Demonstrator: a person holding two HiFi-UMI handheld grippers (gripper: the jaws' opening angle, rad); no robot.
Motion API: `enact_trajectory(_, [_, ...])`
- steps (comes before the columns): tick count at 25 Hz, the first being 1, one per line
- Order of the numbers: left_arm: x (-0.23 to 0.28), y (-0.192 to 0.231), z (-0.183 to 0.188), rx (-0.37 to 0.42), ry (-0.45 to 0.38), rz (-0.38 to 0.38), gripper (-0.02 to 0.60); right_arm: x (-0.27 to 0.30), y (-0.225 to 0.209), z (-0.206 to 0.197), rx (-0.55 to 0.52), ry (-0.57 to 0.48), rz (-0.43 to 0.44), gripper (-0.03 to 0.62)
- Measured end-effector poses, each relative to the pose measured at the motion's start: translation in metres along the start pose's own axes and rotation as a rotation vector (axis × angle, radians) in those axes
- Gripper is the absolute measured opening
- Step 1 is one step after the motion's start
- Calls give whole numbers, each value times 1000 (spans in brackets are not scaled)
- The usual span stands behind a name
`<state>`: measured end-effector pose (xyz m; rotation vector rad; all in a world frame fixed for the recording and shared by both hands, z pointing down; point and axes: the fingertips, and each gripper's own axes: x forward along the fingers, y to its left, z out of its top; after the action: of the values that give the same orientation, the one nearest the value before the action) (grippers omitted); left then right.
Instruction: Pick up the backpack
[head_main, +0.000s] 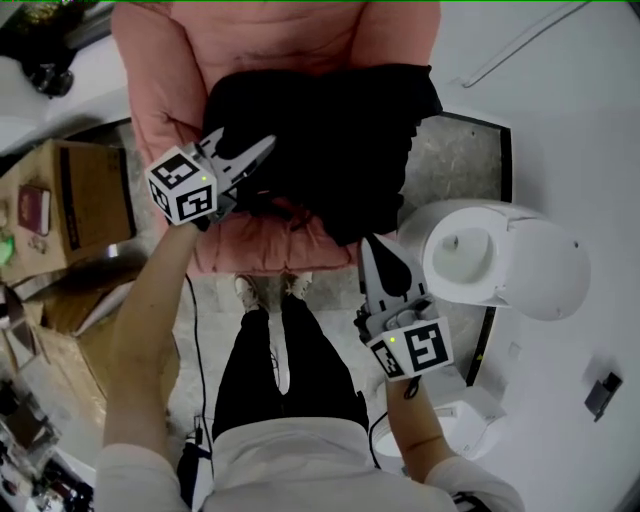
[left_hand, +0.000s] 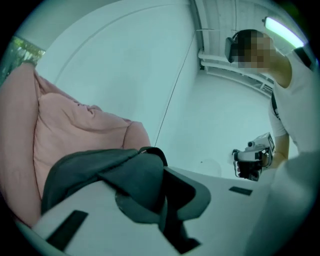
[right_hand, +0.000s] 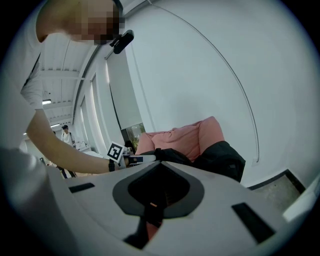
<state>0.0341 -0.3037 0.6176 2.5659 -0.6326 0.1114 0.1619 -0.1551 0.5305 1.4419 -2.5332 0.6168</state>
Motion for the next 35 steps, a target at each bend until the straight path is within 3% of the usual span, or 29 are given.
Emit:
enact_trajectory(7, [-24,-25,9,89,-22,56,38,-27,18,15,-38,-26,-14,21])
enact_trajectory(12, [-46,-37,19,81,-66,80,35,-50,20,20,-49,-35,-67,21])
enact_trajectory(18, [-68,-55,32,90,-59,104,35,-70,54,48,-66,-88,-72,21])
enact_trajectory(22, [-79,-78,52,157,-49,116,35,-86,65,73,-99,-126,-77,21])
enact_trajectory(27, [-92,-97,80,207,-50,190,35,-115,58,94,-110,-162,-132,21])
enact_trajectory(35, [-114,-123,130,293,-69,215,34,-138,65,117,-139,-218,-156,21])
